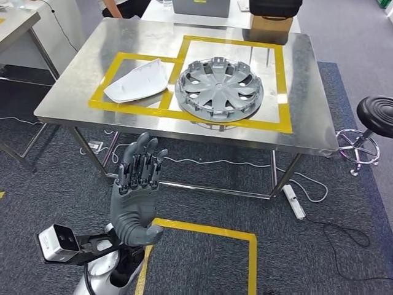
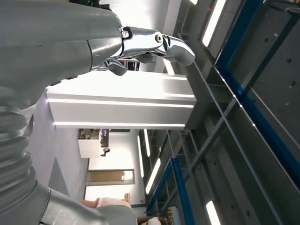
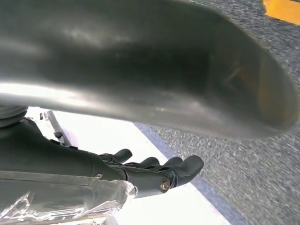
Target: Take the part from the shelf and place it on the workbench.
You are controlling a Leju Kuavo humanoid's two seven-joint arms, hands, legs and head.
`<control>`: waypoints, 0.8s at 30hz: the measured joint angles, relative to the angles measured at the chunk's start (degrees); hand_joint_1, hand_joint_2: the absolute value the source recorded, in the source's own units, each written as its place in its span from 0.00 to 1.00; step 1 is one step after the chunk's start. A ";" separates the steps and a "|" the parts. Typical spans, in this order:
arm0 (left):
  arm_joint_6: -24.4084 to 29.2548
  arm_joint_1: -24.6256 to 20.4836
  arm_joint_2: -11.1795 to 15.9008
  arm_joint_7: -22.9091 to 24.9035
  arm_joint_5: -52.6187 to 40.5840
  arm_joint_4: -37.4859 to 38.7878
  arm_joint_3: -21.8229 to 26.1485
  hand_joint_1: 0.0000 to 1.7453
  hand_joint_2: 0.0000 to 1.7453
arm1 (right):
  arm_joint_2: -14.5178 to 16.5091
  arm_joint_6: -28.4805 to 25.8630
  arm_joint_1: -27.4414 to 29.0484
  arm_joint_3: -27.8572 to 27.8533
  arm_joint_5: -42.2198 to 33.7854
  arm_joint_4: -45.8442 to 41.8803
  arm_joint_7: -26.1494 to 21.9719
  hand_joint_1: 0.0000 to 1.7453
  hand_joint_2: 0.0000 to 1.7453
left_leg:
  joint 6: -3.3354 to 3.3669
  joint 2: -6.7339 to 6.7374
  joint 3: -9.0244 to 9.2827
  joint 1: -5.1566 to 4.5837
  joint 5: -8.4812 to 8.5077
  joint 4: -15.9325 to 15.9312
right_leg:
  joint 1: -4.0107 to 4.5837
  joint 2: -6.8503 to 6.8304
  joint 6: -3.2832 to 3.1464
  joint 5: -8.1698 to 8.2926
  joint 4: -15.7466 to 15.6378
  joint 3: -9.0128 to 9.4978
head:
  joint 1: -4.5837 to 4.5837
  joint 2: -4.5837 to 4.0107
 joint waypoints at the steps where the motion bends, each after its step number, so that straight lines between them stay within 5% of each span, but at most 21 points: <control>1: 0.01 -0.04 -0.01 -0.01 -0.03 0.00 0.01 0.00 1.00 | 0.00 0.69 -0.15 -0.01 -0.02 0.00 -0.25 0.00 0.00 | -0.27 -0.02 -0.59 -0.06 0.51 0.17 | 0.03 0.03 -0.10 0.02 -4.64 3.56 | 0.00 0.00; 3: 0.07 -0.12 -0.02 -0.04 -0.19 0.02 0.02 0.00 1.00 | 0.00 2.62 -0.42 -0.02 -0.11 0.01 -1.01 0.00 0.00 | -0.91 0.01 -1.10 -0.18 1.42 0.36 | 0.20 0.20 -0.65 -1.19 -10.82 7.68 | -0.04 0.00; 5: 0.25 -0.15 0.03 -0.06 -0.40 0.09 0.03 0.00 1.00 | 0.00 3.89 -0.43 -0.06 -0.50 0.02 -1.49 0.00 0.00 | -1.60 0.05 -1.23 -0.13 2.23 0.25 | 0.42 0.28 -1.71 -1.19 -11.68 7.55 | -0.06 0.00; 7: 0.44 -0.13 0.09 -0.06 -0.48 0.24 0.05 0.00 1.00 | 0.01 4.29 -0.39 -0.25 -1.00 0.01 -1.54 0.00 0.00 | -2.33 0.01 -1.88 0.02 0.91 1.17 | 0.38 0.06 -2.88 -0.24 -11.75 6.73 | -0.15 0.00; 11: 1.17 -0.07 0.29 0.32 -0.66 0.81 0.10 0.00 0.00 | 0.02 4.44 -0.33 -0.54 -1.63 0.00 -1.71 0.00 0.00 | -3.27 -0.03 -6.21 0.16 -8.31 13.63 | 0.33 -0.05 -3.87 2.17 -11.76 3.85 | -0.54 0.00; 13: 2.04 0.01 0.42 1.09 -0.95 1.98 0.27 0.00 0.00 | 0.03 4.82 -0.22 -0.96 -2.52 0.00 -1.83 0.00 0.00 | -3.22 -0.03 -5.95 0.15 -8.06 16.49 | 0.40 -0.10 -3.78 3.27 -11.72 2.37 | -0.54 0.00; 14: 2.44 0.02 0.48 1.52 -1.10 2.97 0.46 0.00 0.00 | 0.03 5.32 -0.20 -1.32 -3.18 0.00 -1.85 0.00 0.00 | -3.03 -0.03 -4.24 0.14 -6.66 14.84 | 0.44 -0.11 -3.68 3.76 -11.72 1.76 | -0.53 0.00; 16: 2.90 0.00 0.55 1.90 -1.55 5.41 1.10 0.00 0.00 | 0.13 6.52 -0.22 -2.16 -4.41 0.00 -1.84 0.00 0.00 | -2.43 -0.03 1.53 0.02 -4.49 7.13 | 0.56 -0.05 -3.41 4.59 -11.66 0.93 | -0.54 0.00; 18: 2.84 -0.15 0.54 1.51 -1.91 7.74 1.73 0.00 0.00 | 0.25 7.08 -0.20 -2.85 -4.99 0.00 -1.84 0.00 0.00 | -1.82 -0.04 5.64 -0.17 -4.44 0.73 | 0.70 -0.01 -2.93 5.31 -11.54 0.39 | -0.51 0.00; 22: 4.97 -0.33 0.49 2.71 -2.73 11.80 3.17 0.00 0.00 | 0.33 7.47 -0.16 -3.77 -5.36 0.00 -1.85 0.00 0.00 | -0.37 -0.01 5.70 -0.21 -3.97 -1.09 | 0.55 -0.07 -1.65 5.68 -11.05 -0.47 | -0.43 0.00; 24: 8.45 -0.89 0.35 3.36 -4.68 15.88 4.80 0.00 0.00 | 0.34 7.50 -0.11 -4.27 -5.73 0.00 -2.03 0.00 0.00 | 0.24 0.05 5.26 0.02 -3.29 -1.20 | 0.44 -0.03 -1.04 2.49 -6.22 -2.59 | -0.03 0.00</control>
